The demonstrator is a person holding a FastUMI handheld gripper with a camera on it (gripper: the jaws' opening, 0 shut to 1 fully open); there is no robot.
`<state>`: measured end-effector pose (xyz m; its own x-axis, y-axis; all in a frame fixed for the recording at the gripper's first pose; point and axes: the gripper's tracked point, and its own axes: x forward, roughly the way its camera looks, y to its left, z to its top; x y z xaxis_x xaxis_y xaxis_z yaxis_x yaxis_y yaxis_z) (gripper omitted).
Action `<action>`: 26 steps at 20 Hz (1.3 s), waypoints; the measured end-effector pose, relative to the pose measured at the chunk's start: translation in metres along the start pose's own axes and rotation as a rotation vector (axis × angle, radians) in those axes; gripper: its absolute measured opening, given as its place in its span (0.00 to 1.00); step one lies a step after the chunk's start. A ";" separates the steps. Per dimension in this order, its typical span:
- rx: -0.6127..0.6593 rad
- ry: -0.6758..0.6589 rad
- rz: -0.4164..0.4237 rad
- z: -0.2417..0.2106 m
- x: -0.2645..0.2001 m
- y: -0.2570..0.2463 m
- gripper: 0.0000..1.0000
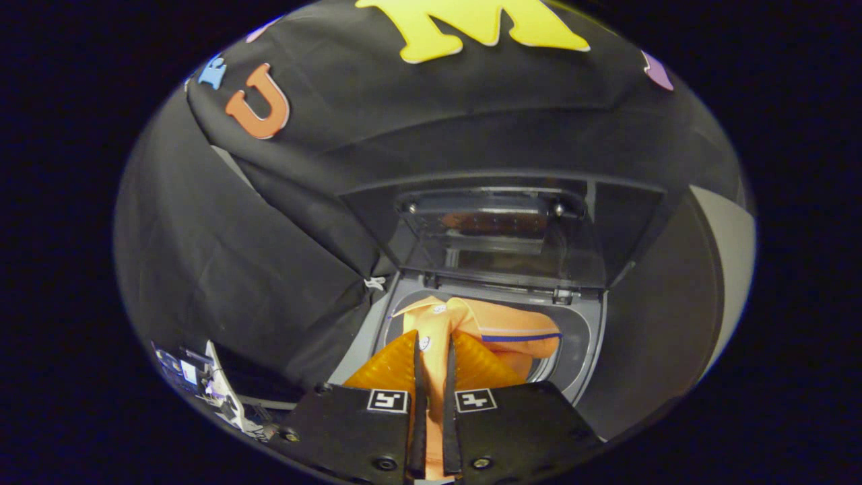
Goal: Put the clothes into the washing machine and then close the washing machine lid.
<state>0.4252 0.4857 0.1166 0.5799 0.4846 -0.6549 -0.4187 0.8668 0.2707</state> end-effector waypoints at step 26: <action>0.013 0.017 -0.228 -0.006 0.073 -0.048 0.59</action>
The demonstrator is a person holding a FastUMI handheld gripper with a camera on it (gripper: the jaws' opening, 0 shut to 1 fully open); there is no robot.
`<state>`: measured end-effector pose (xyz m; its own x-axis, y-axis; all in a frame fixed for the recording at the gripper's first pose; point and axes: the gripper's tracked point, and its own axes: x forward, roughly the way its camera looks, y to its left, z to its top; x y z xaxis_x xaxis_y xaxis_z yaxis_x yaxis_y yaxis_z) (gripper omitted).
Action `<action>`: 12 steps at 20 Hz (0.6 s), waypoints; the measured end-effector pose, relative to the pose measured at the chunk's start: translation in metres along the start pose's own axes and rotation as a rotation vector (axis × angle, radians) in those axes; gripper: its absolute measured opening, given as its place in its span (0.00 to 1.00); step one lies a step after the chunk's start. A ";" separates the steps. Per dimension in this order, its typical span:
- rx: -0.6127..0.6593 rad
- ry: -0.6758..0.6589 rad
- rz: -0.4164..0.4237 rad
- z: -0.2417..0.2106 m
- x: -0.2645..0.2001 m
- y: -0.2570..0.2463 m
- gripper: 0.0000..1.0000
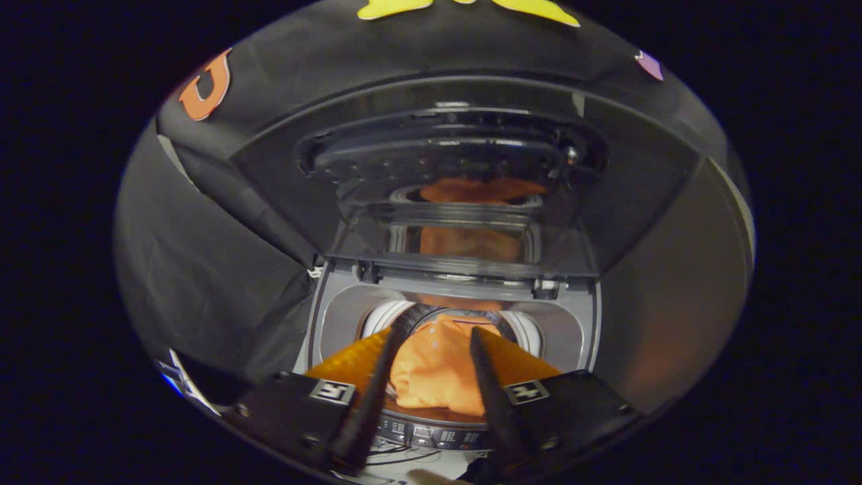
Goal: Put the clothes into the washing machine and then close the washing machine lid.
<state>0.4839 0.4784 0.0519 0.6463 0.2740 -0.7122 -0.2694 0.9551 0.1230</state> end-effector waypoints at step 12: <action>0.007 -0.025 -0.023 -0.004 -0.009 -0.004 0.80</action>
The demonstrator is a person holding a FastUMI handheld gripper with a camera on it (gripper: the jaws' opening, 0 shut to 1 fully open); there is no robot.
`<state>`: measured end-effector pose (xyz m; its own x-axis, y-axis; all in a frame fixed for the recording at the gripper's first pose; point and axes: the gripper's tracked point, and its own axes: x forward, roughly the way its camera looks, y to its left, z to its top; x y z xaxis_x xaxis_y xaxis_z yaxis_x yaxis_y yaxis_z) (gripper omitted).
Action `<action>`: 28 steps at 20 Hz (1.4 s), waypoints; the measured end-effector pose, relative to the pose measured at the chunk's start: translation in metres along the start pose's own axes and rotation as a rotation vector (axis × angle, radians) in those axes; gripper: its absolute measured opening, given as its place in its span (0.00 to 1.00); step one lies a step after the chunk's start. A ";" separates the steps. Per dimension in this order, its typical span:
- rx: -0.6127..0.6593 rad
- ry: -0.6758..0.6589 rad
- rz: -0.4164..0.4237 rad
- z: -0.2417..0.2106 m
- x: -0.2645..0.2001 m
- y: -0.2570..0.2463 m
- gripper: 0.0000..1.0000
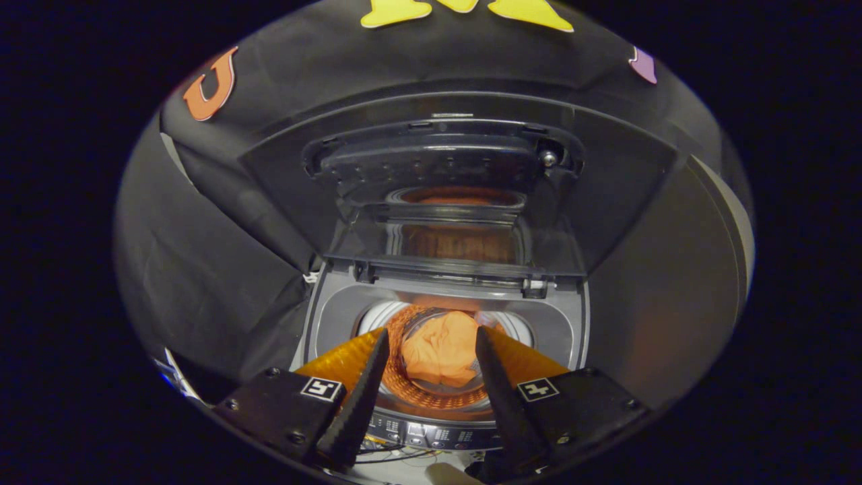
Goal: Put the clothes into the washing machine and then close the washing machine lid.
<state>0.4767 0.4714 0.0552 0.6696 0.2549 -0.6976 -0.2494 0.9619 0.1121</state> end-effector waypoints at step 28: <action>-0.073 -0.444 -0.075 0.153 -0.090 0.005 0.81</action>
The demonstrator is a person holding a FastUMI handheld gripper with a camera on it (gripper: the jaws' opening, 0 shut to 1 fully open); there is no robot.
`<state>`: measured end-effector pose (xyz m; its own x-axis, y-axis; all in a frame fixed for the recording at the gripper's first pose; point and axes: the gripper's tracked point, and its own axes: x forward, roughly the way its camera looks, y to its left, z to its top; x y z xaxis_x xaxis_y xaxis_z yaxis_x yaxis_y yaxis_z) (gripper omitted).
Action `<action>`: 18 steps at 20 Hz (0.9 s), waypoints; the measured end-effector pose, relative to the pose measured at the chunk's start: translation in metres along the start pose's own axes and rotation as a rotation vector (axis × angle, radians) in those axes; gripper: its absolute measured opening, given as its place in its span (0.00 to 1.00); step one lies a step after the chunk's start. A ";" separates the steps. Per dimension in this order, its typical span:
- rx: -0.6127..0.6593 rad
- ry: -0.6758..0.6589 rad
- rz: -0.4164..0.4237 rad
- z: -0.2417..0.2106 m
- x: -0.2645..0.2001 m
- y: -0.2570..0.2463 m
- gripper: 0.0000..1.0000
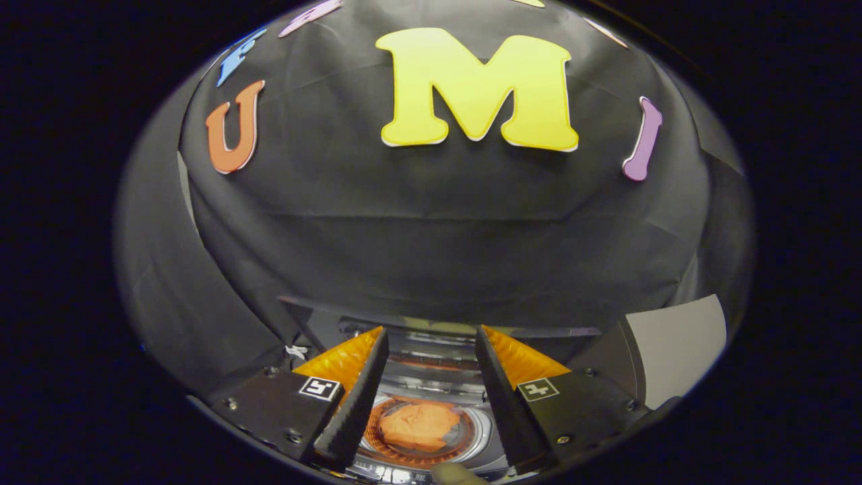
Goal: Put the clothes into the washing machine and then close the washing machine lid.
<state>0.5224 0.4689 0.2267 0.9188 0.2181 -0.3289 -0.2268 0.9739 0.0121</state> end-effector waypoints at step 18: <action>0.114 0.053 -0.071 0.004 0.059 -0.002 0.82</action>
<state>0.5780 0.4798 0.2110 0.9122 0.1475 -0.3822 -0.1207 0.9883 0.0933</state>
